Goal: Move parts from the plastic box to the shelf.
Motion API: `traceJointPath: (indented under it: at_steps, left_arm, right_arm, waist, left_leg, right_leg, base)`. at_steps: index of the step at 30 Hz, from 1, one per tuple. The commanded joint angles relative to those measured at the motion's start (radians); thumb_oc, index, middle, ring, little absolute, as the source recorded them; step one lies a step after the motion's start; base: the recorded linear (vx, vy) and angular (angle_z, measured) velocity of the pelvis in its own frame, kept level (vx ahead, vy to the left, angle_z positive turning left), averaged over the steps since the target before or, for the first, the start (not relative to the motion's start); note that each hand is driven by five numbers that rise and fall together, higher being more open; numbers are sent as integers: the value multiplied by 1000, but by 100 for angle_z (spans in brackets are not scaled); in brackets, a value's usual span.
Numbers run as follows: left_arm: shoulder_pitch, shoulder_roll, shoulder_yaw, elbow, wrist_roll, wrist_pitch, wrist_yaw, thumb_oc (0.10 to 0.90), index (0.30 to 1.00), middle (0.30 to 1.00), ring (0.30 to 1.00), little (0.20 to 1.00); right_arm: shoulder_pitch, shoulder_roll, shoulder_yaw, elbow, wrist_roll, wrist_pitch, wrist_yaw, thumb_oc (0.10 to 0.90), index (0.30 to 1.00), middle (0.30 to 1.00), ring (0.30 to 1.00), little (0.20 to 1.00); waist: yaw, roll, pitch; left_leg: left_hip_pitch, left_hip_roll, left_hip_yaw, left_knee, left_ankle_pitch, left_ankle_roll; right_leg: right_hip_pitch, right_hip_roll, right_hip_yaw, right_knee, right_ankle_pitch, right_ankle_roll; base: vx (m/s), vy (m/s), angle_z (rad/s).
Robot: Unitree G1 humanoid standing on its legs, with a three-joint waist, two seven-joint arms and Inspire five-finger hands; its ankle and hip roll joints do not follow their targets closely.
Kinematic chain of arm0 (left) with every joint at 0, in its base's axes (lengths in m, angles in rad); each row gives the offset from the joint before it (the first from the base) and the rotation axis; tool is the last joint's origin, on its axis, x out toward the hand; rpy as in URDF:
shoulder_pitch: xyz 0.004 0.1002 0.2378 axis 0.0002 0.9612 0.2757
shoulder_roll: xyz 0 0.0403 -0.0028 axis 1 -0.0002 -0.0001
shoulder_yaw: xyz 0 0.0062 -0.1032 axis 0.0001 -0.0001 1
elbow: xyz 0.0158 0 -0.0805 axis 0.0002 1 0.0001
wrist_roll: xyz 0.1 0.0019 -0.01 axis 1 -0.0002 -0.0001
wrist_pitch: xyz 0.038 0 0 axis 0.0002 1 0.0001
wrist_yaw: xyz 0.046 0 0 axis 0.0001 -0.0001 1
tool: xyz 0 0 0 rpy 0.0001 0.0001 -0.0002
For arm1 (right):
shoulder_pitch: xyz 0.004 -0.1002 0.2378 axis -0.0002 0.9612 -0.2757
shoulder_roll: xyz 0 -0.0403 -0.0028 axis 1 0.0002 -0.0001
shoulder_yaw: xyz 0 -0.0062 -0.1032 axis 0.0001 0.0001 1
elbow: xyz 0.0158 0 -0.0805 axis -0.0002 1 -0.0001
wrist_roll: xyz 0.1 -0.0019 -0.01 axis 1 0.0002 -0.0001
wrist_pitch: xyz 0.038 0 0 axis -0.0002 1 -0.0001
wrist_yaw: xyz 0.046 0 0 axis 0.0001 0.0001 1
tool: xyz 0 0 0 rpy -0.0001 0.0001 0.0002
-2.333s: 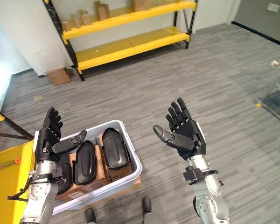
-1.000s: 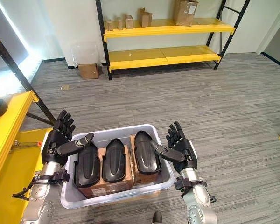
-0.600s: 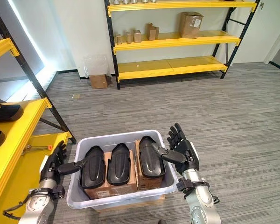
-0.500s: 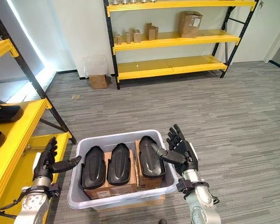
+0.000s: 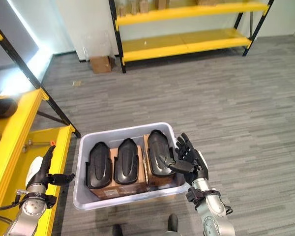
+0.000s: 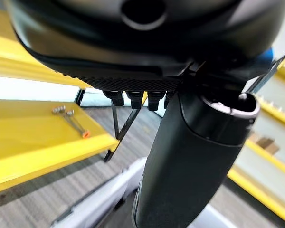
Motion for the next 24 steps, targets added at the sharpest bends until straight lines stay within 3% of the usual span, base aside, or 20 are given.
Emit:
traceJointPath:
  at_steps: [1, 12, 17, 18, 24]
  left_arm:
    - [-147, 104, 14, -66, 83, -46, 49, 900, 1000, 1000, 1000, 1000]
    - [-210, 148, -84, -143, 253, -101, 51, 900, 1000, 1000, 1000, 1000]
    - [-218, 141, -113, -146, 245, -87, 51, 900, 1000, 1000, 1000, 1000]
    - [-222, 129, -119, -146, 170, -57, 34, 900, 1000, 1000, 1000, 1000]
    - [-227, 123, -137, -137, 199, -59, 22, 900, 1000, 1000, 1000, 1000]
  right_arm:
    - [-155, 2, -64, -107, -38, -154, -12, 900, 1000, 1000, 1000, 1000]
    - [-199, -10, -57, -107, -49, -214, -44, 900, 1000, 1000, 1000, 1000]
    - [-208, -24, -57, -101, -41, -223, -40, 900, 1000, 1000, 1000, 1000]
    - [-208, -29, -69, -103, -38, -219, -22, 900, 1000, 1000, 1000, 1000]
    - [-203, -34, -66, -105, -32, -217, -2, 900, 1000, 1000, 1000, 1000]
  waist:
    - [-14, -26, 40]
    - [-15, -35, 177]
    - [-13, -35, 205]
    - [-12, -37, 233]
    - [-13, -42, 278]
  left_leg:
    - [4, -60, 51, -8, -74, 51]
    - [-94, -91, 35, -2, -51, 65]
    - [-110, -105, 12, -2, -50, 70]
    - [-126, -116, 9, 5, -51, 75]
    - [-165, -124, 23, 50, -61, 77]
  right_leg:
    - [34, 30, -15, 7, -100, 7]
    - [-61, 44, 4, 35, -89, -1]
    - [-77, 55, 19, 41, -91, -7]
    - [-95, 63, 30, 58, -99, -11]
    - [-127, 64, 25, 99, -112, -15]
  base:
    - [-69, 17, -4]
    - [-91, 36, 0]
    - [-56, 44, -4]
    - [-80, 49, -16]
    - [-31, -3, -7]
